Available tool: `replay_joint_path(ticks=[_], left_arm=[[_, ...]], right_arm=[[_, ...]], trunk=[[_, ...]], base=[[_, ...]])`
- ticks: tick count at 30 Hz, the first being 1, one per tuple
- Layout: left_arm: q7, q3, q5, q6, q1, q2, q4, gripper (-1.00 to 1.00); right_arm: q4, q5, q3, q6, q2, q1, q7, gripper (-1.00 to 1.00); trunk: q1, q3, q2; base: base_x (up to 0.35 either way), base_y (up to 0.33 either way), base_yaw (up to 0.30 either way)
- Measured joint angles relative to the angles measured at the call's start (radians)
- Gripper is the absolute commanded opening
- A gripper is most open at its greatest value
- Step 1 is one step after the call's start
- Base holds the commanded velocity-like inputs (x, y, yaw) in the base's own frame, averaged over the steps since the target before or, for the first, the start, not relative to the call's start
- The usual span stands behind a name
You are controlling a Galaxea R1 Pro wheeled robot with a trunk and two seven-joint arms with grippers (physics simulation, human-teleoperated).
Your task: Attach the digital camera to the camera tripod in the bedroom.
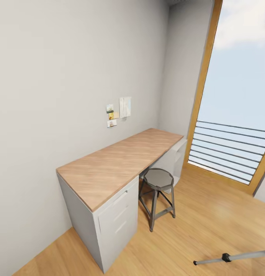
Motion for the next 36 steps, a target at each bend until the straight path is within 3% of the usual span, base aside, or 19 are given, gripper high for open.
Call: replay_joint_path(ticks=[36], left_arm=[[0.0, 0.0, 0.0, 0.0, 0.0, 0.0, -0.001, 1.0]], right_arm=[[0.0, 0.008, 0.008, -0.009, -0.002, 0.0, 0.001, 1.0]], trunk=[[0.0, 0.0, 0.0]], base=[[0.0, 0.0, -0.283]])
